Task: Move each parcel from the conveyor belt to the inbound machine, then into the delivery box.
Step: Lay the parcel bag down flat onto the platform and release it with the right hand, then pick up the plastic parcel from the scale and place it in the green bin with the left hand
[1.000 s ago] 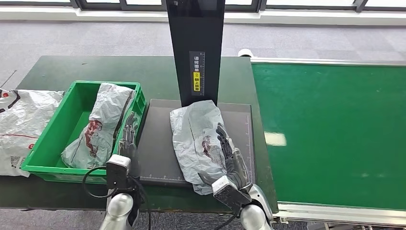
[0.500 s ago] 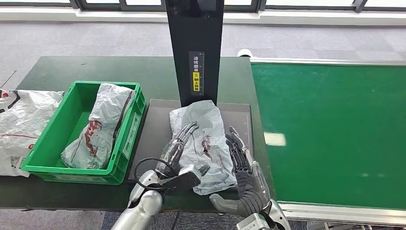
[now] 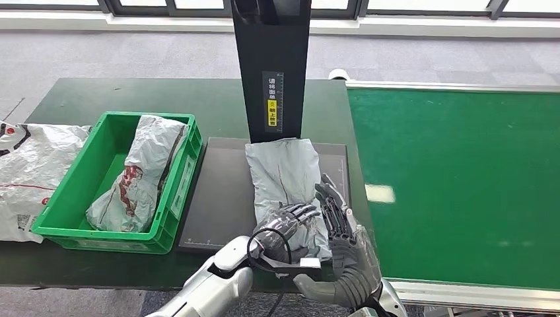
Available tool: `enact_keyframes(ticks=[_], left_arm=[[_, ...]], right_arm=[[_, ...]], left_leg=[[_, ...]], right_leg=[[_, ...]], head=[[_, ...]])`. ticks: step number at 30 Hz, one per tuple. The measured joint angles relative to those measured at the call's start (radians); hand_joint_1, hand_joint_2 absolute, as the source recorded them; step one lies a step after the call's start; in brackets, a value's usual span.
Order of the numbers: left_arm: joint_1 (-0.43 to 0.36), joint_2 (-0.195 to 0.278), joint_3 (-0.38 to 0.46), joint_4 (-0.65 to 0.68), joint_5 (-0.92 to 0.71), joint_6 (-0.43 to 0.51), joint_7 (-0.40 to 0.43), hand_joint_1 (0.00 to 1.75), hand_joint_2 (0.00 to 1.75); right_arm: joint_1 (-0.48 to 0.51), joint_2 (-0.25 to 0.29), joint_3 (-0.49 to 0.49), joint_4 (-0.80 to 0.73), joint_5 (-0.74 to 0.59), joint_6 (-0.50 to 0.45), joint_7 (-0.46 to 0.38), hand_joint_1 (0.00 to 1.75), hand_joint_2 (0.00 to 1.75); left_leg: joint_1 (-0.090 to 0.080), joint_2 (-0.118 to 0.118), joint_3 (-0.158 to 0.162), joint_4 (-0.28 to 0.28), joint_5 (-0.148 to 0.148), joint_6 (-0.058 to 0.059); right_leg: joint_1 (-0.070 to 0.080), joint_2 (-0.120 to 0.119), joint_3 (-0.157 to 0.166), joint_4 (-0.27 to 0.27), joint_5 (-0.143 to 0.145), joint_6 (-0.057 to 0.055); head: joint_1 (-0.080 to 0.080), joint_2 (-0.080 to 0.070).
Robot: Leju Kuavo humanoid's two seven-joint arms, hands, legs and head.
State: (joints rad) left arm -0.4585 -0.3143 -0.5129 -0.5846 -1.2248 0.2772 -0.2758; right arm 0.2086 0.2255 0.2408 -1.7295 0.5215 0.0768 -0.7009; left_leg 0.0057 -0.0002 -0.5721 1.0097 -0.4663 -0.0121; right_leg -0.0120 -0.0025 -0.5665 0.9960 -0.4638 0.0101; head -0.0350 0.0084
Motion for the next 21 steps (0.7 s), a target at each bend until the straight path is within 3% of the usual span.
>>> enact_keyframes(ticks=[8,17,21], left_arm=[[0.017,0.010,-0.009,0.015,0.025,0.155,-0.038,1.75,1.75],[0.117,0.038,0.036,-0.173,0.104,0.200,-0.095,1.75,1.75],[0.172,0.051,0.076,-0.284,0.158,0.302,-0.129,1.75,1.75]], right_arm=[[0.024,-0.006,-0.006,-0.013,-0.017,-0.008,-0.001,0.00,1.75],[0.037,-0.006,-0.013,-0.028,-0.012,-0.003,-0.002,0.00,1.75],[0.043,-0.007,-0.013,-0.031,-0.024,-0.015,-0.002,0.00,1.75]], left_leg=[[0.000,0.001,0.003,0.000,0.000,0.000],[0.000,0.001,0.000,0.000,0.001,-0.001],[0.000,0.001,-0.002,0.000,0.000,-0.001]], right_leg=[[0.000,0.001,0.002,0.000,0.000,-0.001],[0.000,0.001,-0.001,0.001,0.000,-0.001],[0.000,0.001,-0.003,0.001,0.000,-0.001]], head=[[0.000,0.000],[0.000,0.000],[0.000,0.000]])
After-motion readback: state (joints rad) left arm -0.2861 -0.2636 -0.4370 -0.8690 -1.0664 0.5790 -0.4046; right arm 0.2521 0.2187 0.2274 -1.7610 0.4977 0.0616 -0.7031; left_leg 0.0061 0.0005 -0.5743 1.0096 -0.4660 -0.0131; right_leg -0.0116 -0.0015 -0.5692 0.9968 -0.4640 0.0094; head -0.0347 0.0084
